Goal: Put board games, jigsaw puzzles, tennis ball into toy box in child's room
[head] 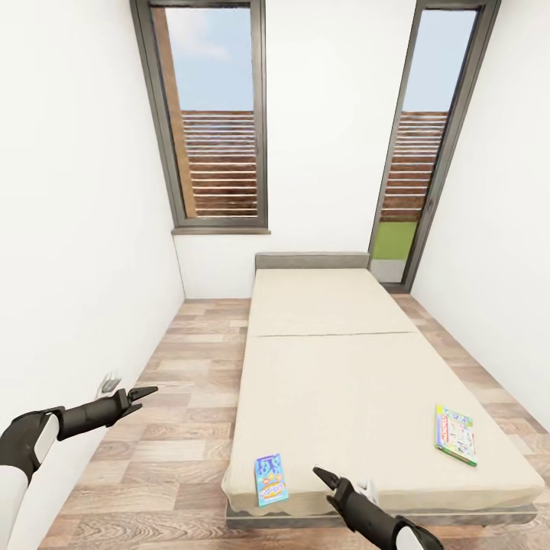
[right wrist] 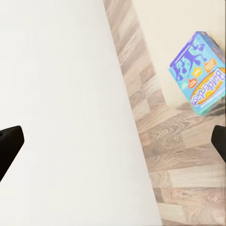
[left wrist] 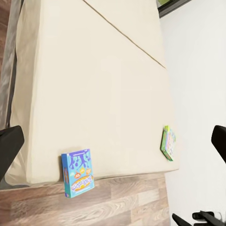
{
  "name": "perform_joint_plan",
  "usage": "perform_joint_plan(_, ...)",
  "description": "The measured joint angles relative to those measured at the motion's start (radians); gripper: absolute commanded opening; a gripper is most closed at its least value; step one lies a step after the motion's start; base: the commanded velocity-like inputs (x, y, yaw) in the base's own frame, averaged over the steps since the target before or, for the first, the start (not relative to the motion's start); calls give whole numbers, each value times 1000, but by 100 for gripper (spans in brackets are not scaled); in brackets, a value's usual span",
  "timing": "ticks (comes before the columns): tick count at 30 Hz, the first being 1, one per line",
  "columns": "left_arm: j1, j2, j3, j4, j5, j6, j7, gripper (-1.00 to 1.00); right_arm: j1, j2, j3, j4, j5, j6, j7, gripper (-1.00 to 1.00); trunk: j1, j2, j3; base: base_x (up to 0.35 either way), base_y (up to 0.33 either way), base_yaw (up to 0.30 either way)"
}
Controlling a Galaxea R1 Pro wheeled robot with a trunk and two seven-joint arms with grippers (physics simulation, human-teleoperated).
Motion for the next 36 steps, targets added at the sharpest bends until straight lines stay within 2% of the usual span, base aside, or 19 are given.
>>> perform_joint_plan(6,1,0,0,0,0,8,-1,100,0,-5,5,61,4,-51,6,100,23,-42,-19,0,0,0)
perform_joint_plan(14,1,-1,0,0,-1,21,-1,100,1,-8,9,78,9,-91,5,100,54,-98,-44,0,0,0)
perform_joint_plan(23,1,-3,-1,-5,-1,25,1,100,1,-7,15,81,11,-240,9,100,88,-161,-72,-5,0,0)
perform_joint_plan(28,1,-5,-1,-6,-1,25,2,100,1,-6,14,79,12,-255,5,100,108,-196,-88,-108,0,0)
perform_joint_plan(36,1,-6,-1,-7,-1,26,4,100,-6,0,12,78,10,-219,-2,100,138,-253,-113,-31,0,0)
